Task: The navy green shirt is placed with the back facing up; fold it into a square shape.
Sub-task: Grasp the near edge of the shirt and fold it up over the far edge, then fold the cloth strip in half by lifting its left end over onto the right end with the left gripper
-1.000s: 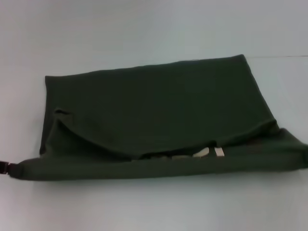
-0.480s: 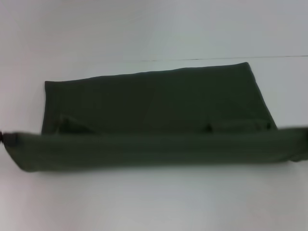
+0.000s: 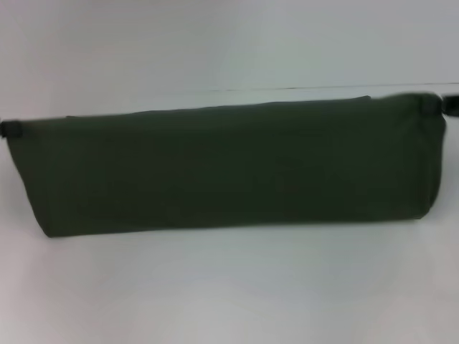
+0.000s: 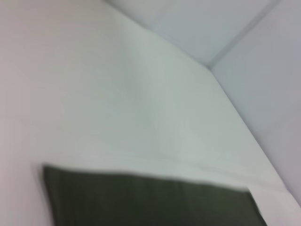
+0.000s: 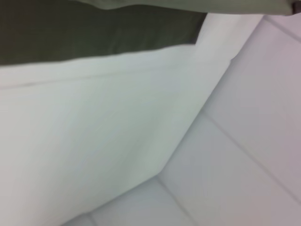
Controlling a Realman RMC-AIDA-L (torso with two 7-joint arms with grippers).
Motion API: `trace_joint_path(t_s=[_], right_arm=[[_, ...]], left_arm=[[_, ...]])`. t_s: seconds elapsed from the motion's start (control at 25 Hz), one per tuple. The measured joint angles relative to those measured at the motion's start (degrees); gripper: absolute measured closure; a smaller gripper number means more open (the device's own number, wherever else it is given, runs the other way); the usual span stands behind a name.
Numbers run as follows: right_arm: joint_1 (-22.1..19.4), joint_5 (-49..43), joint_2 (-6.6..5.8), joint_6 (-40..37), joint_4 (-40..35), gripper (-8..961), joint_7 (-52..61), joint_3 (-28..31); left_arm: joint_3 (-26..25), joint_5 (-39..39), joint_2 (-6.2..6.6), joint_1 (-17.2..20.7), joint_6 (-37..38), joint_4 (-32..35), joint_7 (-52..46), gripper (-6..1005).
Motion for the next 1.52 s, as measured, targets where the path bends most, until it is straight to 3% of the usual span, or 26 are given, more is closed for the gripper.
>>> trace_joint_path(t_s=[0.32, 0.6, 0.72, 0.92, 1.12, 1.36, 1.44, 1.52], right_arm=[[6.24, 0.04, 2.42, 19.58, 5.23, 806, -0.03, -5.64], [8.46, 0.05, 5.54, 33.69, 8.56, 794, -1.16, -8.08], [8.95, 0.05, 6.51, 38.18, 9.6, 788, -1.02, -10.46], [10.19, -0.1, 6.97, 43.74, 12.47, 779, -0.07, -15.09], [10.39, 0.0, 7.86, 47.54, 12.72, 770, 0.12, -15.44], [10.04, 4.46, 8.15, 49.82, 11.9, 760, -2.85, -15.6], [9.99, 5.28, 7.98, 50.03, 11.88, 756, -3.5, -15.69], [9.99, 5.11, 7.74, 50.36, 11.98, 718, -3.56, -15.81]], left_arm=[[0.35, -4.09, -4.98, -3.27, -16.02, -1.75, 3.16, 988], [0.68, -7.33, -10.59, -5.51, -31.02, -3.61, 9.87, 987], [0.74, -8.37, -11.31, -6.61, -35.73, -5.78, 12.34, 987], [0.77, -10.17, -12.53, -7.89, -41.14, -8.55, 16.14, 987], [0.67, -10.43, -14.18, -8.95, -45.74, -8.71, 16.96, 983], [0.4, -16.03, -14.41, -7.88, -47.33, -8.51, 16.99, 938], [0.6, -18.05, -14.24, -7.15, -47.38, -8.62, 17.23, 818], [0.74, -18.51, -14.19, -6.76, -47.55, -8.9, 17.47, 806]])
